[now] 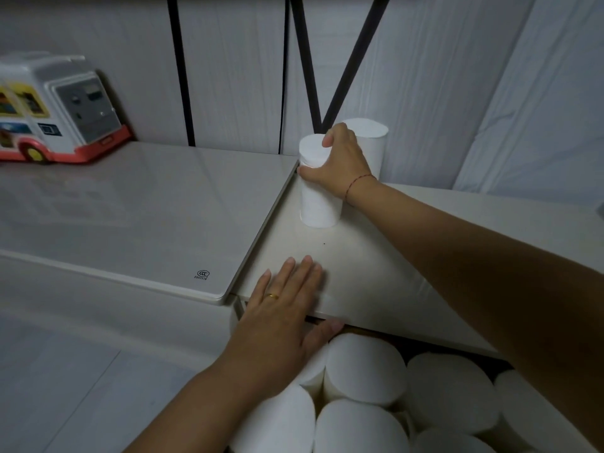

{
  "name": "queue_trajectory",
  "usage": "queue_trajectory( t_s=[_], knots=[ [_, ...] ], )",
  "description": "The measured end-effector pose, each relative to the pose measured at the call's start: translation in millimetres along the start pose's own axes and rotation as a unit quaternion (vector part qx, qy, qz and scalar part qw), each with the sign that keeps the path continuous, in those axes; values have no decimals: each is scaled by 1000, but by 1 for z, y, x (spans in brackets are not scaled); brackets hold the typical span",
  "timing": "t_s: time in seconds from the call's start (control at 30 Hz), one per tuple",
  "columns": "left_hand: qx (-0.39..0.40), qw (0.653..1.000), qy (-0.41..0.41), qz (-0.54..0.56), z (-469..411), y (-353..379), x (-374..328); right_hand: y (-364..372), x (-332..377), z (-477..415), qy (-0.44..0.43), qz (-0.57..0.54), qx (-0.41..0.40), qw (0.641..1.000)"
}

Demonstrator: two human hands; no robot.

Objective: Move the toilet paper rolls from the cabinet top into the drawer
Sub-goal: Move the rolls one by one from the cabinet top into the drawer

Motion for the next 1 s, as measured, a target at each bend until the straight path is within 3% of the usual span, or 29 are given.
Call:
queue_trajectory(
  t_s=[0.37, 0.57, 0.7, 0.87, 1.0],
  knots=[
    [19, 1000, 18, -16, 14, 3, -22, -44, 6, 76, -46, 52, 187, 980],
    [27, 999, 32, -35, 28, 6, -40, -79, -2, 134, -75, 18, 286, 955],
    [24, 998, 39, -38, 37, 8, -49, -88, -7, 150, -49, 5, 251, 967],
    [19, 998, 42, -36, 39, 10, -57, -90, -7, 162, 37, 27, 88, 995],
    [33, 997, 54, -45, 45, 20, -63, -95, -12, 172, 64, 20, 73, 995]
  ],
)
Point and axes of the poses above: each hand's wrist, its own z-axis away from the middle knuckle, its own y-axis out of the palm, x = y × z, the point moved 7 cm from there along -z, towards the middle knuckle, and after that the axes turned 14 degrees about z, right-handed, at the moved point
